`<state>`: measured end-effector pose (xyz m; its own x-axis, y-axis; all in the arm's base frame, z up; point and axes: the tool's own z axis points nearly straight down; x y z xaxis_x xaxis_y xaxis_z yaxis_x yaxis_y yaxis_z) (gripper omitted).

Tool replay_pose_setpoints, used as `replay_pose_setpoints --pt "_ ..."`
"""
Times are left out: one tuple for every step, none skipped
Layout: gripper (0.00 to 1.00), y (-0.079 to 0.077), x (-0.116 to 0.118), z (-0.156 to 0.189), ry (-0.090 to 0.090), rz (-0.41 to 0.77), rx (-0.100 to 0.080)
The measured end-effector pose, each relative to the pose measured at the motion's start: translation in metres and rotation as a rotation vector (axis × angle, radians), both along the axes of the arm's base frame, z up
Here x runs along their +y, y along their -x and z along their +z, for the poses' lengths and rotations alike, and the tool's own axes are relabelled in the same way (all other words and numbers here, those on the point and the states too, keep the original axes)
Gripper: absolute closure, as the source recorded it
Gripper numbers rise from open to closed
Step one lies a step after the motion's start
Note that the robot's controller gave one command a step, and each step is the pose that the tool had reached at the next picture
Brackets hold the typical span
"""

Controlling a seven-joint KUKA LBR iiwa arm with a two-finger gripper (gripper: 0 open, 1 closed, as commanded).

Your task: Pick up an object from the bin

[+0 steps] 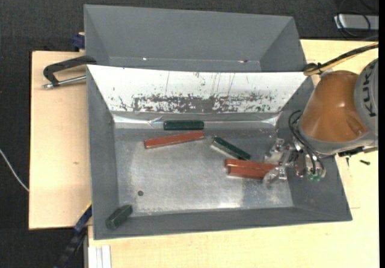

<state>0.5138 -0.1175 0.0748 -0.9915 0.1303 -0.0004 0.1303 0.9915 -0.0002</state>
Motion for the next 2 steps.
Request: replay_pose_setpoints --pt "1.00 0.000 0.000 0.000 0.000 0.000 0.000" --pt "1.00 0.003 0.002 0.148 0.000 0.007 -0.006"
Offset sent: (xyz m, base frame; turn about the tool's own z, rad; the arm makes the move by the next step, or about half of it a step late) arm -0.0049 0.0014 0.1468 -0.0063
